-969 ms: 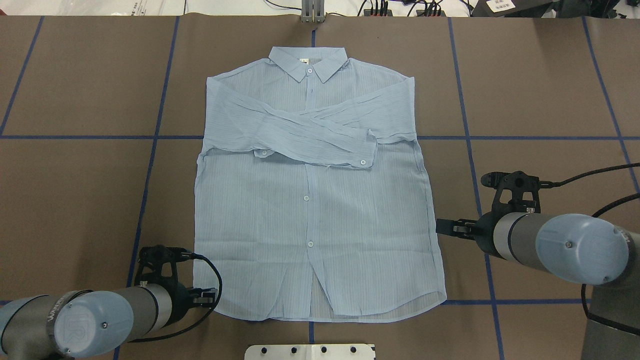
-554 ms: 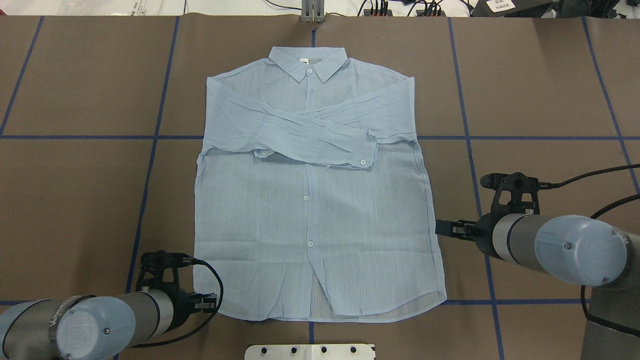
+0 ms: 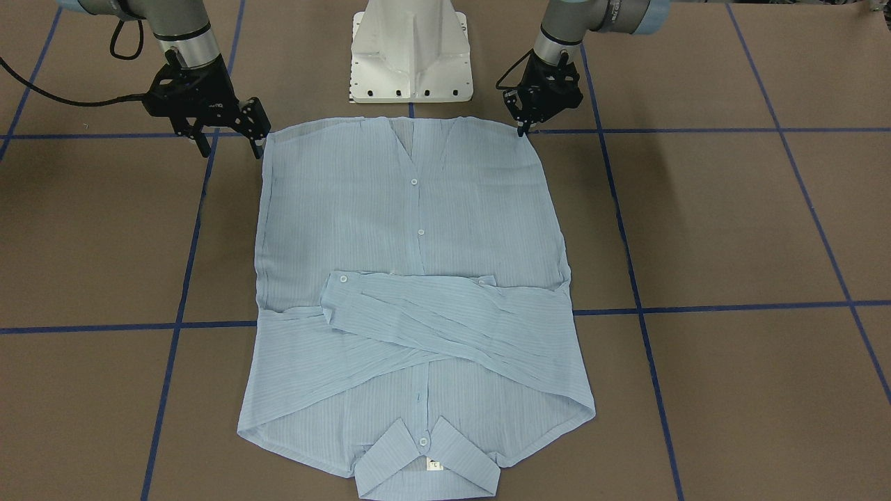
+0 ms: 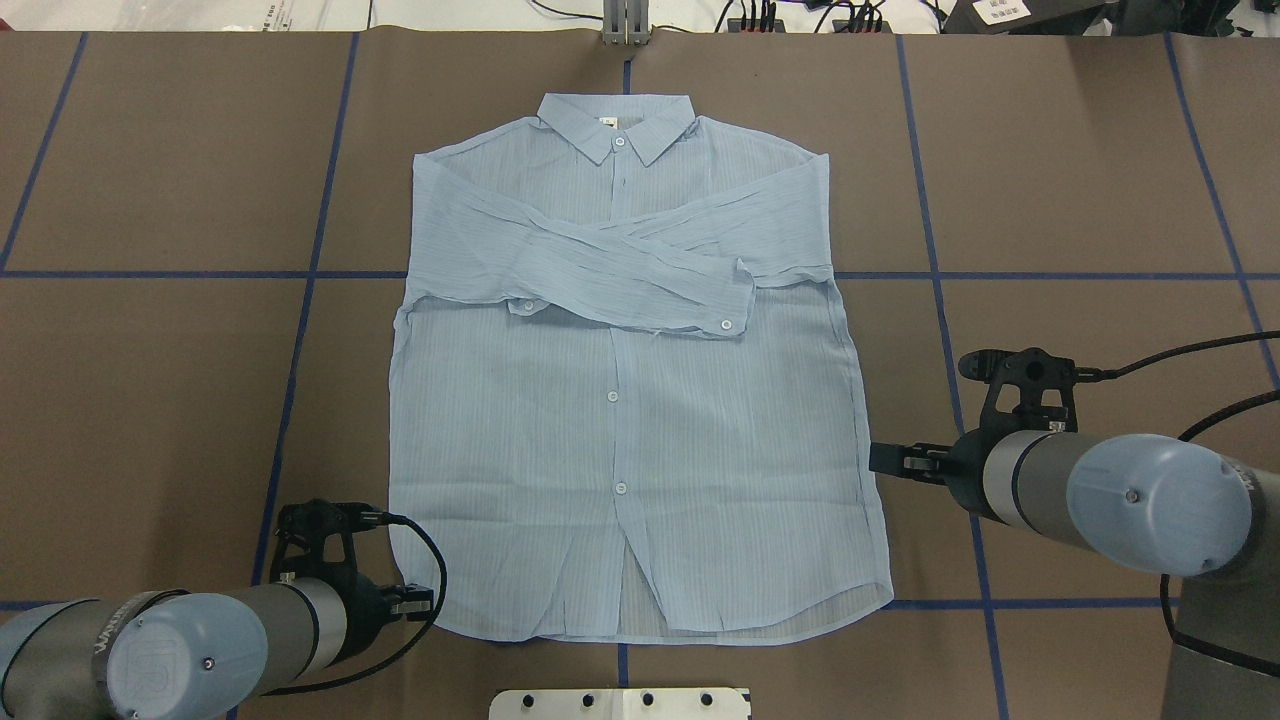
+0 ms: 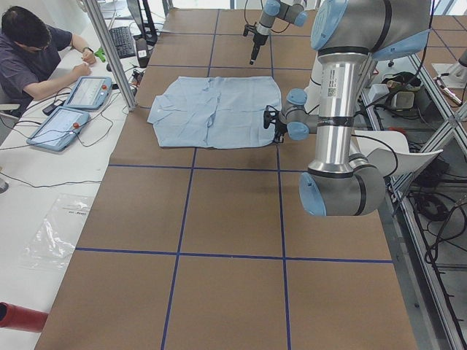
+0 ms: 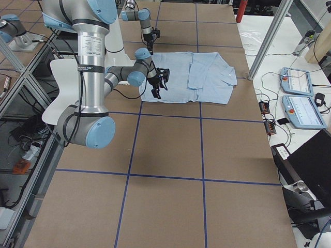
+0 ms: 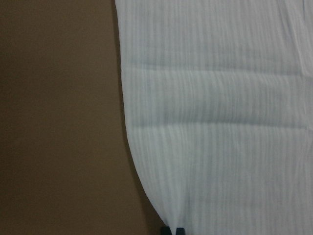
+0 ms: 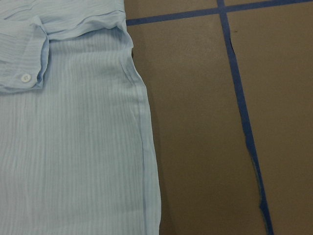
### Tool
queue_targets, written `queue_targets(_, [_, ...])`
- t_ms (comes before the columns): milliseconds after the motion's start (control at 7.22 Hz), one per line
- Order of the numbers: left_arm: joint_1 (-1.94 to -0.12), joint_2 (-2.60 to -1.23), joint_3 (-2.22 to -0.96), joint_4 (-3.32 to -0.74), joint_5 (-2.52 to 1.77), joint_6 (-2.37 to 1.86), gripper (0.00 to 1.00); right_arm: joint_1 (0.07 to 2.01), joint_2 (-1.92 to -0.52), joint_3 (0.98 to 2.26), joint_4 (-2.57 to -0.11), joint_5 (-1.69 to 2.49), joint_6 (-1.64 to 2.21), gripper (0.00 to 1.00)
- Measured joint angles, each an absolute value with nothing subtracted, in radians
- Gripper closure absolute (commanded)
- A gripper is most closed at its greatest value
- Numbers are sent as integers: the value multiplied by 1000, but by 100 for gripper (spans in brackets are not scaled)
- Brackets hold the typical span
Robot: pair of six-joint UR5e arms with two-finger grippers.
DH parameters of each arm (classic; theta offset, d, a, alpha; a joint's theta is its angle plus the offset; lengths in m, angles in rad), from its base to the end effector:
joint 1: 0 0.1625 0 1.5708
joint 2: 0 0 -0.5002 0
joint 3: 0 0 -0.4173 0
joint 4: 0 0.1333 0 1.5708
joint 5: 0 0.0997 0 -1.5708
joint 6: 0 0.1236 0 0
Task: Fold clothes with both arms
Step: 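Lower both grippers and grasp the hem corners nearest the robot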
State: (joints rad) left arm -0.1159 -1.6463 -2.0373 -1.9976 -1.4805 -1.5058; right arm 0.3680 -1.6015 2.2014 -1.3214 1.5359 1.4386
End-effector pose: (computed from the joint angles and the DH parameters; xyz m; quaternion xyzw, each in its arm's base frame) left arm 0.5327 -0.2074 0.4335 0.0818 0.4597 -0.0435 0.8832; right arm -0.4055 -0.3038 0.4336 0.1174 -0.3952 0.1143 0.9039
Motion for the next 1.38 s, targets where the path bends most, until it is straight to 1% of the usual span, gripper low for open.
queue_targets(138, [-116, -1648, -2048, -1998, -1480, -1506, 100, 360, -1604, 2202, -1312, 1532, 1460, 0])
queue_targets(415, [-116, -1651, -2071, -1999, -1481, -1505, 100, 295, -1668, 2202, -1214, 1467, 1542, 24])
queue_targets(554, [-116, -1651, -2083, -2000, -1479, -1505, 100, 241, -1706, 2200, -1162, 1409, 1602, 31])
queue_targets(692, [-116, -1651, -2091, -2001, -1478, -1504, 100, 181, -1722, 2199, -1141, 1344, 1652, 35])
queue_targets(969, [-117, -1649, -2110, -2002, -1458, -1502, 100, 71, -1721, 2175, -1134, 1223, 1713, 35])
queue_targets(1246, [-117, -1645, -2128, -2001, -1438, -1502, 100, 11, -1709, 2133, -1134, 1151, 1740, 38])
queue_targets(1384, [-117, -1645, -2131, -2000, -1435, -1502, 100, -1, -1698, 2114, -1135, 1134, 1742, 42])
